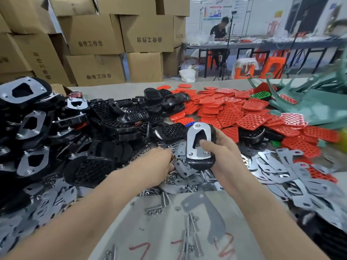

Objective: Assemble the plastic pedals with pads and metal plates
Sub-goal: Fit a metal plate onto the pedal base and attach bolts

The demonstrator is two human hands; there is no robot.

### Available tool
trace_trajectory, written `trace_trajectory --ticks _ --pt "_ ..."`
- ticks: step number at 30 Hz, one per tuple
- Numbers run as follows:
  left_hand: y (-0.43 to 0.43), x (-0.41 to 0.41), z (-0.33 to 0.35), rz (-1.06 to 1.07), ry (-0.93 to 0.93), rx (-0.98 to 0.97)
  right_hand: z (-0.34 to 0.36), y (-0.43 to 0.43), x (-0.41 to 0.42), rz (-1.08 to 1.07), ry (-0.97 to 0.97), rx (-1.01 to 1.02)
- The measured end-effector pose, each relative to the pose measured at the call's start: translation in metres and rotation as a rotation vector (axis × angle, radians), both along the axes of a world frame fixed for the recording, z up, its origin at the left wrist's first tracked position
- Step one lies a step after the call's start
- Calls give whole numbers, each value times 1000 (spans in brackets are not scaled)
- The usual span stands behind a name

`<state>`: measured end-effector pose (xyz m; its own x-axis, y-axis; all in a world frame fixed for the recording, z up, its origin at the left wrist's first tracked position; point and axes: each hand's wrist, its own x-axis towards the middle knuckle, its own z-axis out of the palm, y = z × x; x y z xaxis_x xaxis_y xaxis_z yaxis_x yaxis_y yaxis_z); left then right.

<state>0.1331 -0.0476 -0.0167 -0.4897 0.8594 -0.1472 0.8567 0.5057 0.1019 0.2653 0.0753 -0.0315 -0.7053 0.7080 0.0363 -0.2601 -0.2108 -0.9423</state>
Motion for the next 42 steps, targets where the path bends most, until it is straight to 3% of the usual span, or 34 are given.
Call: trace_trajectory --ticks 4,7,19,26,34,42 --pt "0 -1 8 29 116 -102 -5 3 1 10 52 -67" --pt "-10 -10 5 46 84 -23 -9 0 -1 12 54 -72" --pt "-34 5 11 231 -512 938 -13 -8 -4 56 3 -97" --pt "-12 24 0 271 -694 1177 -14 -11 -2 158 -21 -66" --pt "-7 25 -13 161 -448 1154 -17 -14 -4 203 -55 -6" --pt "-5 26 -15 118 -403 1186 -17 -18 -11 84 -54 -26"
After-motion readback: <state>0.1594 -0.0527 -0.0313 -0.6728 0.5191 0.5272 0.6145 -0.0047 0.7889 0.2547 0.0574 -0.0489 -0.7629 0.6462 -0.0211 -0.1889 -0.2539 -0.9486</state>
